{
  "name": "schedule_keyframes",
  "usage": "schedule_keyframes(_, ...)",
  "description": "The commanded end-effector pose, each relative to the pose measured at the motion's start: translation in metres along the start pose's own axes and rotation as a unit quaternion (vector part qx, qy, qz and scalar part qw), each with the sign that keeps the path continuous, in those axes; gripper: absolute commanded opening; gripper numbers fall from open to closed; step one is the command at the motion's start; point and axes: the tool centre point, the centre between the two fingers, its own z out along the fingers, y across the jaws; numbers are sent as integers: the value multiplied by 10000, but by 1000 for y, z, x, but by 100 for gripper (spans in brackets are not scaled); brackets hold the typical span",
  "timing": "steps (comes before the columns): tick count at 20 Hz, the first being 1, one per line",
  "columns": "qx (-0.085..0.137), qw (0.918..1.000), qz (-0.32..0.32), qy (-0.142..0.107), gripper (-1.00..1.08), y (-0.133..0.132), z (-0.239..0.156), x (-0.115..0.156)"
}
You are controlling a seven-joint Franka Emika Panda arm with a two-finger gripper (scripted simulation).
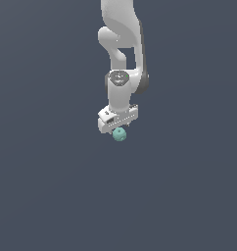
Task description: Pick up the object and move it to a goal position.
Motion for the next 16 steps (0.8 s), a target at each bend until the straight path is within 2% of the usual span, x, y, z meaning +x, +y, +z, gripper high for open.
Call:
schedule_keyframes(1, 0, 10000, 0, -1, 100, 0, 2, 0)
schedule_keyframes(16, -2, 10000, -25, 2, 100, 0, 50, -1)
